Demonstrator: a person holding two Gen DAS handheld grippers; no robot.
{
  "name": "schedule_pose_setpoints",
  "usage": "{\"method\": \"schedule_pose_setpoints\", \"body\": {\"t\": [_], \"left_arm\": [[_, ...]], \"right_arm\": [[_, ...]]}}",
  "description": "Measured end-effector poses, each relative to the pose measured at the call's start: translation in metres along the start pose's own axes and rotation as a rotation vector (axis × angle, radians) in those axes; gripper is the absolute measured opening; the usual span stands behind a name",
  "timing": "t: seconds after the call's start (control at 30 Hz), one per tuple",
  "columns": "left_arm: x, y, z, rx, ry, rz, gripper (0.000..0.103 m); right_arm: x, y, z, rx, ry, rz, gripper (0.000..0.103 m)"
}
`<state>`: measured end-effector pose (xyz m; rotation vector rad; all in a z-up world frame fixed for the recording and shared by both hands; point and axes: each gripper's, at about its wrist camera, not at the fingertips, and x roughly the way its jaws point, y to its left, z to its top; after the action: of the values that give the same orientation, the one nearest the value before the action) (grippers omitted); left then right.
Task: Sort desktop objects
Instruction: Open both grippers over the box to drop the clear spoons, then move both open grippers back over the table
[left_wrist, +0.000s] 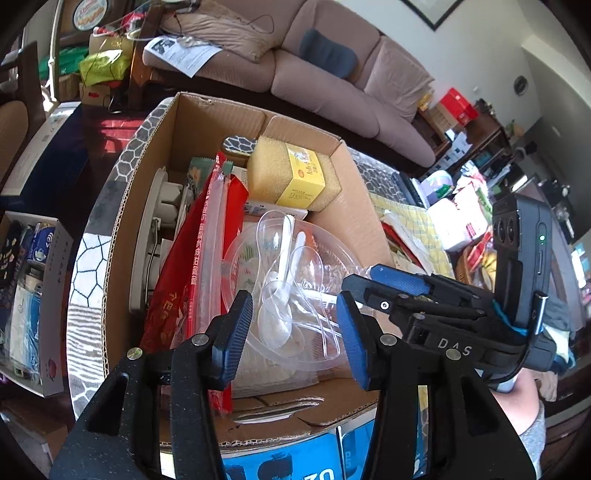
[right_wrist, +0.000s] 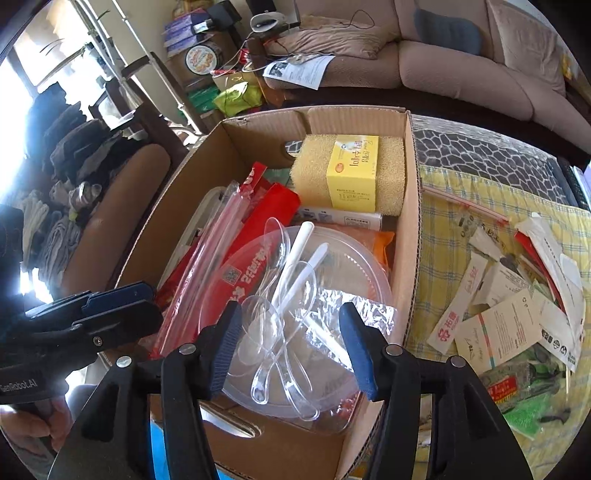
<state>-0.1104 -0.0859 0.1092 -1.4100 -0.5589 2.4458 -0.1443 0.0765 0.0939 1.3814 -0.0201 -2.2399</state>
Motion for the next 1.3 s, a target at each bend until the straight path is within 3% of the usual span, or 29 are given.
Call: {"method": "schedule_pose_setpoints", "body": {"t": [0.27, 0.37, 0.53, 0.77, 0.83, 0.93, 1.1, 1.3], "left_arm": [[-0.018, -0.020, -0.023, 0.115, -0.030, 0.098, 0.050], [-0.026, -0.030, -0.031, 0.158, -0.051, 0.130, 0.059], [-0.036, -0.040, -0.041, 0.187, -0.063, 0.153, 0.060], [-0.050, -0.051, -0.051, 0.209, -0.084, 0.160, 0.076], [-0.053, -0.054, -0.054, 0.209, -0.087, 0.159, 0.080], [-0.058, -0.056, -0.057, 0.203, -0.091, 0.138, 0.092], [-0.055, -0.074, -0.066, 0.222, -0.083, 0.118, 0.094], [-0.036, -0.116, -0.079, 0.288, -0.052, 0.067, 0.094]], "right_arm": [[-0.032, -0.007, -0.017, 0.030, -0.052, -0.015, 0.086], [-0.040, -0.009, -0.024, 0.040, -0.057, -0.025, 0.086], [-0.052, -0.011, -0.036, 0.052, -0.068, -0.041, 0.090], [-0.066, -0.011, -0.054, 0.063, -0.080, -0.063, 0.094], [-0.068, -0.012, -0.060, 0.066, -0.078, -0.068, 0.099], [-0.073, -0.014, -0.069, 0.063, -0.080, -0.082, 0.100], [-0.090, -0.040, -0.090, 0.076, -0.082, -0.113, 0.100], [-0.120, -0.102, -0.123, 0.166, -0.094, -0.163, 0.100]]}}
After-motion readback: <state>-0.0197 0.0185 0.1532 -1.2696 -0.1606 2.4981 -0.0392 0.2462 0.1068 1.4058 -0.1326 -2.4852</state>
